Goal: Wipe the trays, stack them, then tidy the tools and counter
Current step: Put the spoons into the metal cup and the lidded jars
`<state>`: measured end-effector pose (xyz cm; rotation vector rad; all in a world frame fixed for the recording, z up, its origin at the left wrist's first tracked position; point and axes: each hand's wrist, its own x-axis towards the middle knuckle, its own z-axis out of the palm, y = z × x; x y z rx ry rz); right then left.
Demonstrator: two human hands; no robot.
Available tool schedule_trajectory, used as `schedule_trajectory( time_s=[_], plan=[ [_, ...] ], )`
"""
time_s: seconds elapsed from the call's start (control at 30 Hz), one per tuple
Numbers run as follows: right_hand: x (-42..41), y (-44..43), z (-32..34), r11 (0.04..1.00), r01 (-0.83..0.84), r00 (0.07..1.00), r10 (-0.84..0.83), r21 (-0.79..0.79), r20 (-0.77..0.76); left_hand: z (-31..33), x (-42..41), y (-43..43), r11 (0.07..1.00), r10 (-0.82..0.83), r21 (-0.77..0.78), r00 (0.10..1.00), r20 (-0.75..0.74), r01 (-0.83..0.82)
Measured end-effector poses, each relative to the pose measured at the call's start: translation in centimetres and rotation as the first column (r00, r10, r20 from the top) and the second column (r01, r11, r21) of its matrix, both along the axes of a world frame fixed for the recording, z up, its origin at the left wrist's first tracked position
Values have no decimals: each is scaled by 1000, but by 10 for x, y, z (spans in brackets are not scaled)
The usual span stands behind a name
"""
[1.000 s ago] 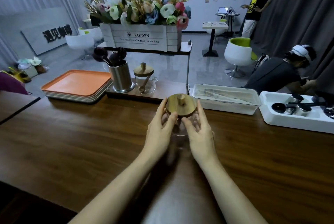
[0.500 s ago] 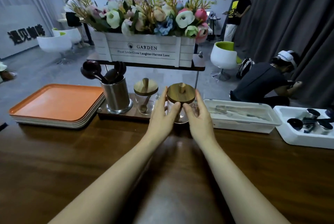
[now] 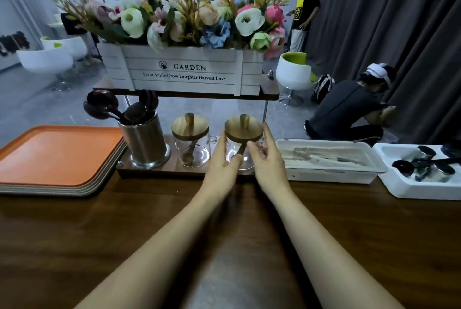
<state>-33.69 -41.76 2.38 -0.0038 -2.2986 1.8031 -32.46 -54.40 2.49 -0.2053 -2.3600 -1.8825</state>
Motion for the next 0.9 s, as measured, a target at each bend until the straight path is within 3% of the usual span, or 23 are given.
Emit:
schedule_trajectory(
  time_s=[0.5,0.77,0.9],
  plan=[
    [-1,-3,1,993,-47,992,33,112,125,-12,-1,3,997,71,-11,996,50,-71],
    [52,25,9,993,-81,990,90,-87,104,-32,55,13,975,222,-2,972,77,-222],
    [101,74,5,997,-28,996,34,-71,85,-45,96,31,958,287,-43,956,66,-285]
  ],
)
